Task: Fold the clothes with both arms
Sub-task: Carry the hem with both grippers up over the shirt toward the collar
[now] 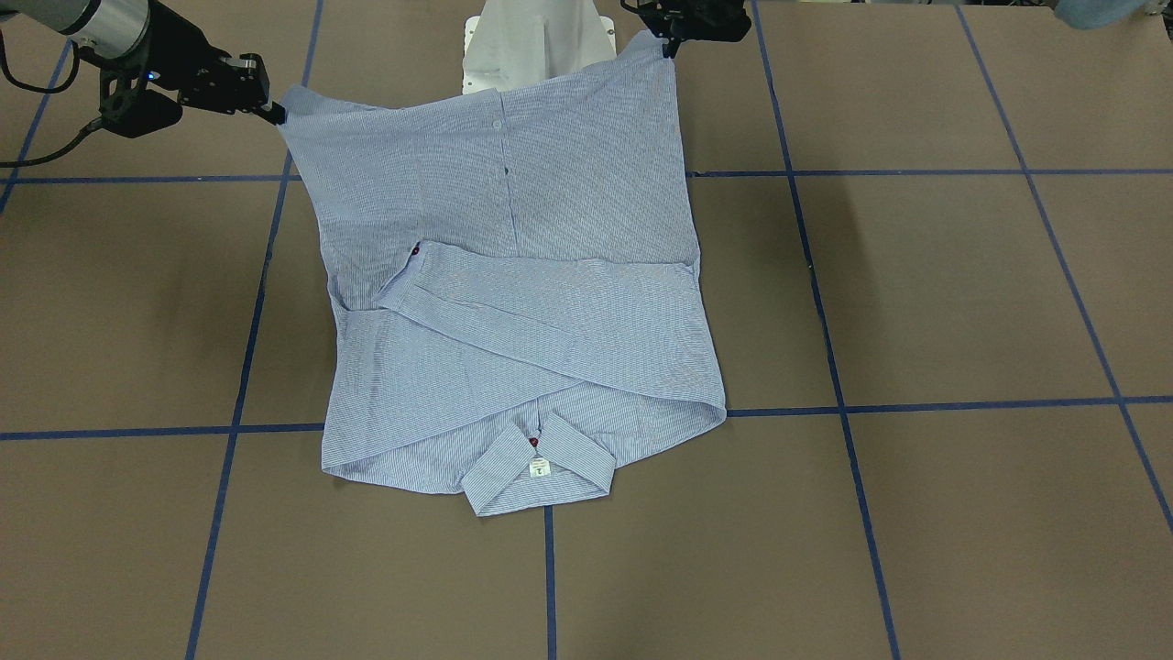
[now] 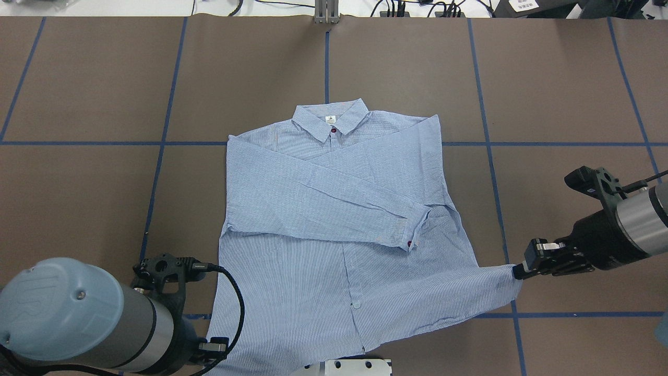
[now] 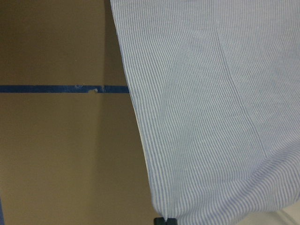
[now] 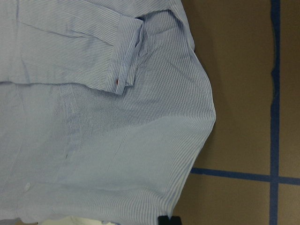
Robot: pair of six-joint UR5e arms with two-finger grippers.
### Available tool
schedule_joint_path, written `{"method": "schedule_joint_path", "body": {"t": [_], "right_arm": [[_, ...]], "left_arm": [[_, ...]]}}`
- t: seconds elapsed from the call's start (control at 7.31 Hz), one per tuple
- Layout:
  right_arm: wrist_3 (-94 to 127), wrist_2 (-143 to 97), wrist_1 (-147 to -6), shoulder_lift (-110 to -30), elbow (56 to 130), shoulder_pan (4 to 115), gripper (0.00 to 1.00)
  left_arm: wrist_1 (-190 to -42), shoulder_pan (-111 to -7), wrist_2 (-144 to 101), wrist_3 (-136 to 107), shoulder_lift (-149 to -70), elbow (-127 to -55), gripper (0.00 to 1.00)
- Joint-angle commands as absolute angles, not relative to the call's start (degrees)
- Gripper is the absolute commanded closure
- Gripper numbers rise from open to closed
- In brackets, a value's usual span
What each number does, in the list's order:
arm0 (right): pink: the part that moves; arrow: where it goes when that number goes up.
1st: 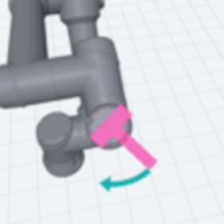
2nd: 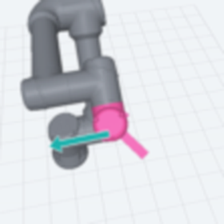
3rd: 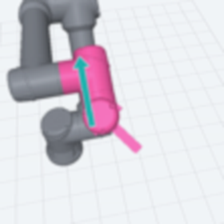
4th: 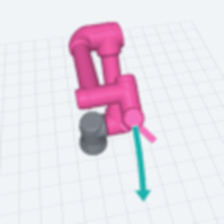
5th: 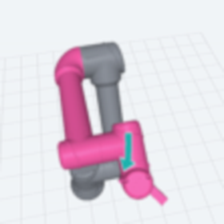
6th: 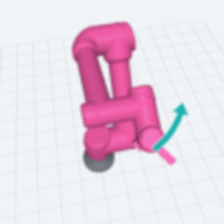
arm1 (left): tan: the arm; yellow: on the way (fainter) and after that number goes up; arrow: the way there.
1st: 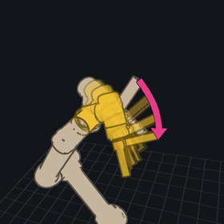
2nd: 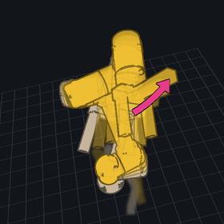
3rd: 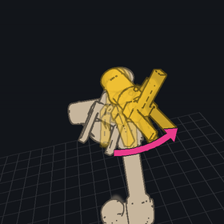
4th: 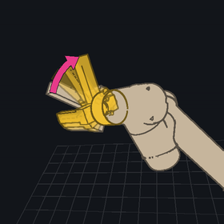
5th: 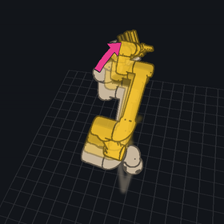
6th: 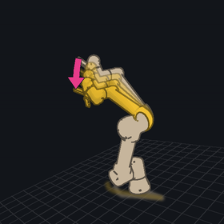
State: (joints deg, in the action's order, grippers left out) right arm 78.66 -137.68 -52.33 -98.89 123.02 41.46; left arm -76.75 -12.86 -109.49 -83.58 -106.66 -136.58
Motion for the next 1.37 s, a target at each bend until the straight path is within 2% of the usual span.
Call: {"method": "schedule_joint_path", "body": {"t": [0.0, 0.27, 0.68, 0.96, 1.23], "right_arm": [[78.66, -137.81, -52.99, -93.10, 118.58, 44.28, 1.00], [78.66, -137.73, -56.49, -86.08, 114.89, 48.23, 1.00], [78.49, -137.46, -62.82, -77.11, 110.85, 52.29, 1.00], [78.31, -137.37, -64.07, -72.26, 106.02, 53.86, 1.00], [78.05, -137.11, -63.98, -70.94, 103.03, 55.36, 1.00]], "left_arm": [[-76.82, -18.95, -109.60, -83.23, -108.79, -135.01, 1.00], [-76.64, -25.28, -110.38, -77.13, -113.27, -128.61, 1.00], [-77.17, -36.45, -114.17, -68.49, -115.30, -121.67, 1.00], [-78.13, -38.57, -114.26, -67.68, -118.55, -117.00, 1.00], [-83.29, -39.20, -114.17, -67.68, -118.74, -112.44, 1.00]]}}
